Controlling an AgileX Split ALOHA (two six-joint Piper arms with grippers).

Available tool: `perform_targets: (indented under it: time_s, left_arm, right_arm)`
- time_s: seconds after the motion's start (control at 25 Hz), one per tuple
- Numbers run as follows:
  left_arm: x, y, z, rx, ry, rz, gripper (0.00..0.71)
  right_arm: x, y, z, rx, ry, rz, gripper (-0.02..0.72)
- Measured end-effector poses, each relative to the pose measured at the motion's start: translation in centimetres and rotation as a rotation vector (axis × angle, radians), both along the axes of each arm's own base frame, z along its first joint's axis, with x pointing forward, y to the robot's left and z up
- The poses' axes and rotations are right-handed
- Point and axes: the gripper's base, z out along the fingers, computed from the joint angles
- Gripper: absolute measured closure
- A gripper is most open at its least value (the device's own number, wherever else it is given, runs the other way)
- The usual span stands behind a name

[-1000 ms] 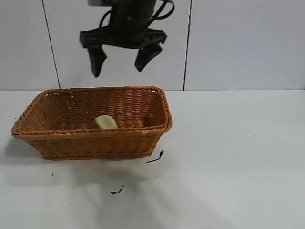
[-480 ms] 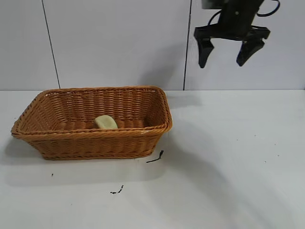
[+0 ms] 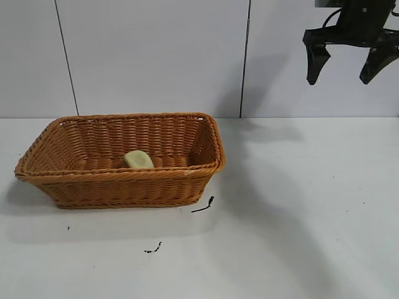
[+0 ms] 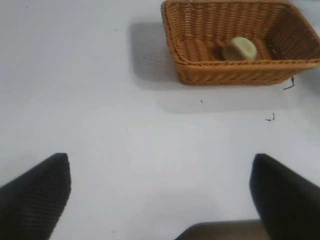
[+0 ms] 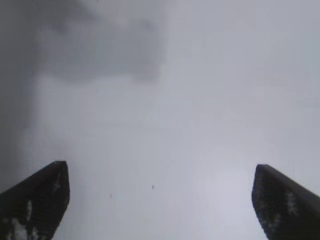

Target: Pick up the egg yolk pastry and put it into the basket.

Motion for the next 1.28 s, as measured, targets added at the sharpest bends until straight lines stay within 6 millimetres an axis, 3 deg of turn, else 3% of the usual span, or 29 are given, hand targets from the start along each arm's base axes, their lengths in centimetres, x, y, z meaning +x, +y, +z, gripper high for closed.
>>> perform_targets:
  time_s: [0.16, 0.4, 0.52, 0.56, 0.6, 0.64, 0.68, 0.92, 0.96, 1.16, 1.28]
  left_arm:
    - [0.0, 0.0, 0.0, 0.000, 0.000, 0.000, 0.015]
    - [0.0, 0.0, 0.0, 0.000, 0.000, 0.000, 0.015]
    - [0.0, 0.0, 0.0, 0.000, 0.000, 0.000, 0.015]
    - [0.0, 0.0, 0.0, 0.000, 0.000, 0.000, 0.015]
    - [0.0, 0.0, 0.0, 0.000, 0.000, 0.000, 0.015]
    - [0.0, 0.0, 0.0, 0.000, 0.000, 0.000, 0.015]
    - [0.0, 0.0, 0.0, 0.000, 0.000, 0.000, 0.015]
    - [0.0, 0.0, 0.0, 0.000, 0.000, 0.000, 0.015]
    - [0.0, 0.0, 0.0, 0.000, 0.000, 0.000, 0.015]
    - [0.0, 0.0, 0.0, 0.000, 0.000, 0.000, 0.015]
    - [0.0, 0.0, 0.0, 0.000, 0.000, 0.000, 0.015]
  right_arm:
    - [-5.6, -0.1, 1.8, -0.003, 0.060, 0.002, 0.015]
    - [-16.4, -0.4, 6.3, -0.002, 0.020, 0.002, 0.015]
    - [-21.7, -0.5, 7.6, -0.001, -0.031, 0.002, 0.015]
    - [-23.2, -0.5, 7.9, 0.000, -0.050, 0.002, 0.015]
    - [-23.2, -0.5, 7.9, 0.000, -0.050, 0.002, 0.015]
    - [-26.3, -0.6, 8.2, 0.000, -0.090, 0.002, 0.015]
    - [-27.8, -0.6, 8.4, 0.001, -0.116, 0.002, 0.015]
    - [-35.3, -0.8, 6.2, 0.003, -0.235, 0.003, 0.015]
    - [-35.3, -0.8, 6.2, 0.003, -0.235, 0.003, 0.015]
    - [-40.8, -0.9, 2.6, -0.004, -0.441, 0.024, 0.015]
    - [-42.8, -0.9, 1.6, -0.009, -0.563, 0.045, 0.015]
